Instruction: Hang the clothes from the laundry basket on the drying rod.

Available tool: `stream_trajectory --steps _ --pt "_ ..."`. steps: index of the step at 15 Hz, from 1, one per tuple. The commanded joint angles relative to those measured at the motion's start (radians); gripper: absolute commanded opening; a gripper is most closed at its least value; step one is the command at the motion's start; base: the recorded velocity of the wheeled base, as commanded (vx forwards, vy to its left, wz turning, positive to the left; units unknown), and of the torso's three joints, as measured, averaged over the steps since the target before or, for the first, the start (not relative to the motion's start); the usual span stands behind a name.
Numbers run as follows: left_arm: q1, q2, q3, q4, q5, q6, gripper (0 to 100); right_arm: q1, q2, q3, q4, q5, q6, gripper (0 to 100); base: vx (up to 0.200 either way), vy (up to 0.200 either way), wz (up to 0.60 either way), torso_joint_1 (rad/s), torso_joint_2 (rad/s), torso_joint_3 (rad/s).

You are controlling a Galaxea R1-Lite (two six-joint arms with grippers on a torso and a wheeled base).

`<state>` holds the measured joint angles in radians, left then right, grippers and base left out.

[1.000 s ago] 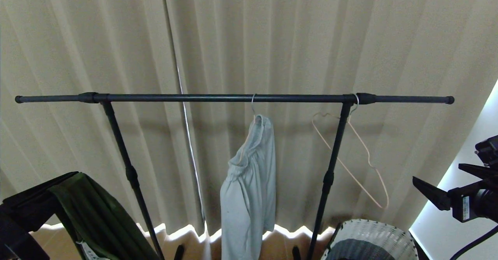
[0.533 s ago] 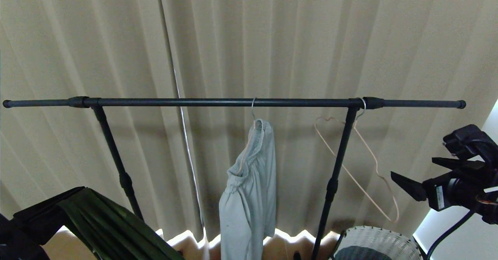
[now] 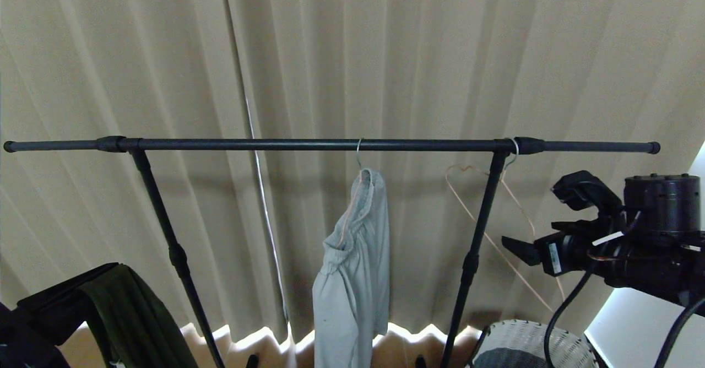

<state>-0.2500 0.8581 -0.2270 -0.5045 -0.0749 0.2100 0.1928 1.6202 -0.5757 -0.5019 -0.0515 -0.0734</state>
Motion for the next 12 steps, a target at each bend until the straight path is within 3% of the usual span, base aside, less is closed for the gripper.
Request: stream_trajectory --steps 1,12 --pt "0.000 -0.001 0.002 0.000 0.000 0.000 0 0.008 0.119 -0.055 0.003 -0.031 0.007 100 0.000 0.000 0.00 0.000 0.00 0.000" --pt "0.000 0.004 0.000 0.000 0.000 0.000 0 -0.021 0.161 -0.092 0.000 -0.054 0.011 100 0.000 0.000 0.00 0.000 0.00 0.000"
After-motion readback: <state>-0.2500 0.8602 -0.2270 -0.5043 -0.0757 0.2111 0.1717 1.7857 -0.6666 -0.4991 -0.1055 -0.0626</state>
